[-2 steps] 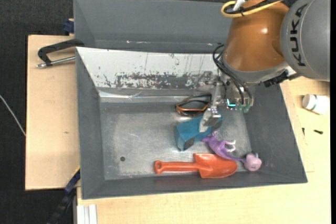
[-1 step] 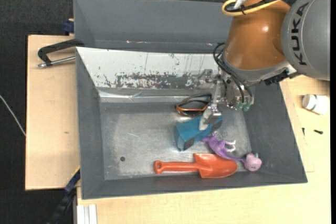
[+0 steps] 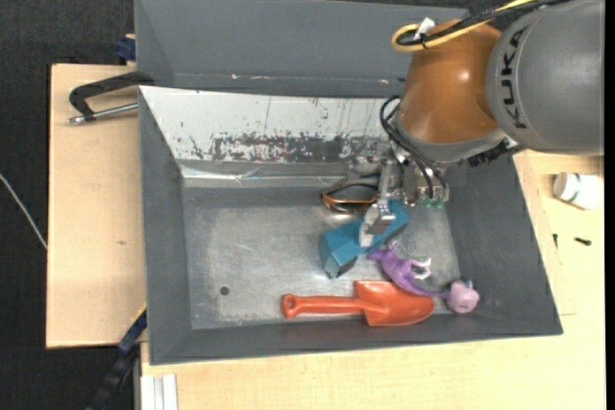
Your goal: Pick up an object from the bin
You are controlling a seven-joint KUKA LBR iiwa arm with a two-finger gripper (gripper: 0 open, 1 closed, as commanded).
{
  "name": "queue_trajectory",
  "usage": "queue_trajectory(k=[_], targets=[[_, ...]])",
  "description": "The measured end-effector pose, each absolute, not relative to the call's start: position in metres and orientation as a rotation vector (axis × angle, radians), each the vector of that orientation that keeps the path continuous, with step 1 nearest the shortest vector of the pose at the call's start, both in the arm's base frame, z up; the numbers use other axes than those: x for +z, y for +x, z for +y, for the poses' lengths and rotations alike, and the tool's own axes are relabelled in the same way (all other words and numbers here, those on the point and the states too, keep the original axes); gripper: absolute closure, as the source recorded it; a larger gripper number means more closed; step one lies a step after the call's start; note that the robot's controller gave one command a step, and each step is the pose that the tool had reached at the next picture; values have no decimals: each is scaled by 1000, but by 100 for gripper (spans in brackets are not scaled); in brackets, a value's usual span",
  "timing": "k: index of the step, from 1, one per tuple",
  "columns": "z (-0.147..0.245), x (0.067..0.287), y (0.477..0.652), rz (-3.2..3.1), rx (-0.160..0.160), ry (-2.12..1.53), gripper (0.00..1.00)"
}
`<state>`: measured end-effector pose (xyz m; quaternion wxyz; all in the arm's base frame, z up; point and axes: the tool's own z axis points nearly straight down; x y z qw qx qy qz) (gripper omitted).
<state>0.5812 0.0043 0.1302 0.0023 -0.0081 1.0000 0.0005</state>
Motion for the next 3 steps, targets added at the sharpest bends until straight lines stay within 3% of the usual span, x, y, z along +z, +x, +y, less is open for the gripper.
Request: queue_trajectory(k=[2, 3], targets=[[-2, 143, 596, 3135, 3, 4, 0], [-4, 115, 610, 3109, 6, 32, 0]])
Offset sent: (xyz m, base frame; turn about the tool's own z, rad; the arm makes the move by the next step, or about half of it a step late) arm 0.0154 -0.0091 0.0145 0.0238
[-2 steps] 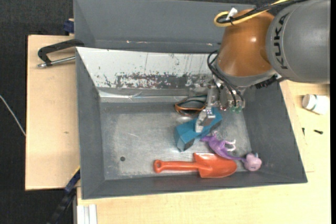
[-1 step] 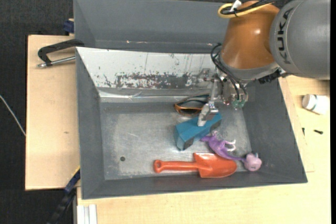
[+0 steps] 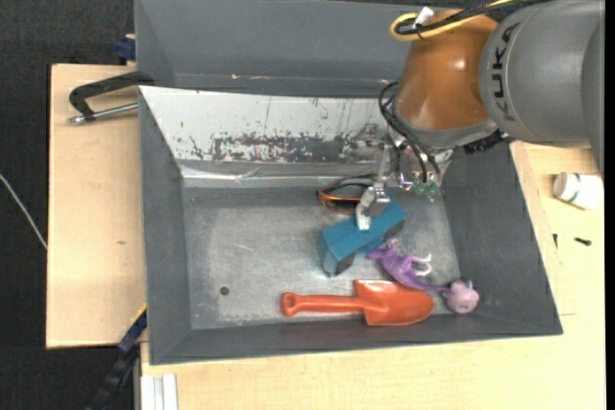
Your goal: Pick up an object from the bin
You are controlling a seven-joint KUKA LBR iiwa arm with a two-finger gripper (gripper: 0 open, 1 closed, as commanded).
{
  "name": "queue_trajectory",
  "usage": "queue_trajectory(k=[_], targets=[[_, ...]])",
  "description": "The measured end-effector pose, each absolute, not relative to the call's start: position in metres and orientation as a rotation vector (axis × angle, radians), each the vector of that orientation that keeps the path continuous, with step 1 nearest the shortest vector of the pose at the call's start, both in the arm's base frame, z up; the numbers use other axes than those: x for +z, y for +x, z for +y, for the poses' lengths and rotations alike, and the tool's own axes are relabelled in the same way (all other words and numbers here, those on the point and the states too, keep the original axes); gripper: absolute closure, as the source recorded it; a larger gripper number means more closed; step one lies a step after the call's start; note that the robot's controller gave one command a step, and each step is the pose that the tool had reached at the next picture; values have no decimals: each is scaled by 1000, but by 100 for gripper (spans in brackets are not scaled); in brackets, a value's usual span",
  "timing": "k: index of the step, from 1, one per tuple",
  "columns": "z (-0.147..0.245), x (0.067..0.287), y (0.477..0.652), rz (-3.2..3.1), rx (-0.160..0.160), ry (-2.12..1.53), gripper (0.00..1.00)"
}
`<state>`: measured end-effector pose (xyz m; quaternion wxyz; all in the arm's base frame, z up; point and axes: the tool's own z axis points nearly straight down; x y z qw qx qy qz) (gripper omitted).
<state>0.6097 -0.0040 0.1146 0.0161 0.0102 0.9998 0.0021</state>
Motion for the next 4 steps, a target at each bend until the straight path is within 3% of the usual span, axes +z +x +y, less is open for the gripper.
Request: queue_trajectory(k=[1, 3, 4], targets=[[-4, 98, 600, 3125, 4, 27, 100], [-4, 103, 599, 3129, 3, 27, 100], [-3, 121, 597, 3141, 3, 26, 100]])
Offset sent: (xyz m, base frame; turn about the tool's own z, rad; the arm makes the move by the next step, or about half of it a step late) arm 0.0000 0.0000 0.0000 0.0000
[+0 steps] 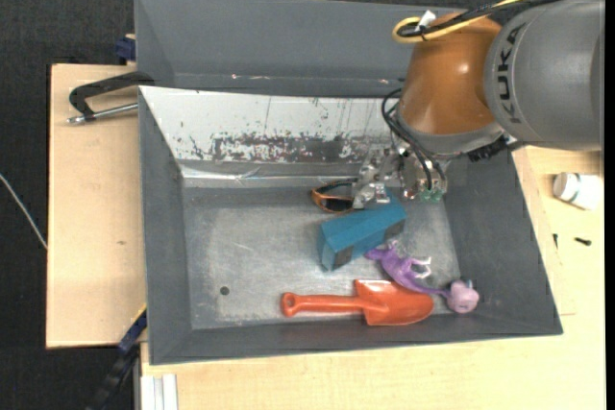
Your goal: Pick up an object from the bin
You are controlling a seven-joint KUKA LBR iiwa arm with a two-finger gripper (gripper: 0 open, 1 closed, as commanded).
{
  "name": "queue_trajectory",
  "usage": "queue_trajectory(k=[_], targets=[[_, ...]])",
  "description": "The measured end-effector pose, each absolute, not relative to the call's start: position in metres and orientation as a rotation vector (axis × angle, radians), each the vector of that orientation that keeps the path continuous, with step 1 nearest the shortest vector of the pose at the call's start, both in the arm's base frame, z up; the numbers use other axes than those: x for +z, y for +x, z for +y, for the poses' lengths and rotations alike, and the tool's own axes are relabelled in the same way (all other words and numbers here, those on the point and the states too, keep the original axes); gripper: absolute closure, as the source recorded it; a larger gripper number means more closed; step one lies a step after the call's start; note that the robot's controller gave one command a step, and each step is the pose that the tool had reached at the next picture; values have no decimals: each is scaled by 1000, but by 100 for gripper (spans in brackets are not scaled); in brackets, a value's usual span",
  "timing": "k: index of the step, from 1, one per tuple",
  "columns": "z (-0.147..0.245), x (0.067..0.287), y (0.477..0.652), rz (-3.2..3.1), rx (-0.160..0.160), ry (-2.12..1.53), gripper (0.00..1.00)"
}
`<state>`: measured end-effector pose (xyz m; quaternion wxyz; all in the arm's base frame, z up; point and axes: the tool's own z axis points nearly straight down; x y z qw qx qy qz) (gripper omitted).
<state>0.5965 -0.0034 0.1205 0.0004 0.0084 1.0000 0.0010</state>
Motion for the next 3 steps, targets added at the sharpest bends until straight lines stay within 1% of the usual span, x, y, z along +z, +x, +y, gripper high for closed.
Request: queue_trajectory(k=[1, 2, 3], targets=[[-3, 143, 598, 3138, 3, 26, 100], [-3, 161, 599, 3135, 3, 26, 100], [-3, 172, 600, 3131, 2, 26, 100]])
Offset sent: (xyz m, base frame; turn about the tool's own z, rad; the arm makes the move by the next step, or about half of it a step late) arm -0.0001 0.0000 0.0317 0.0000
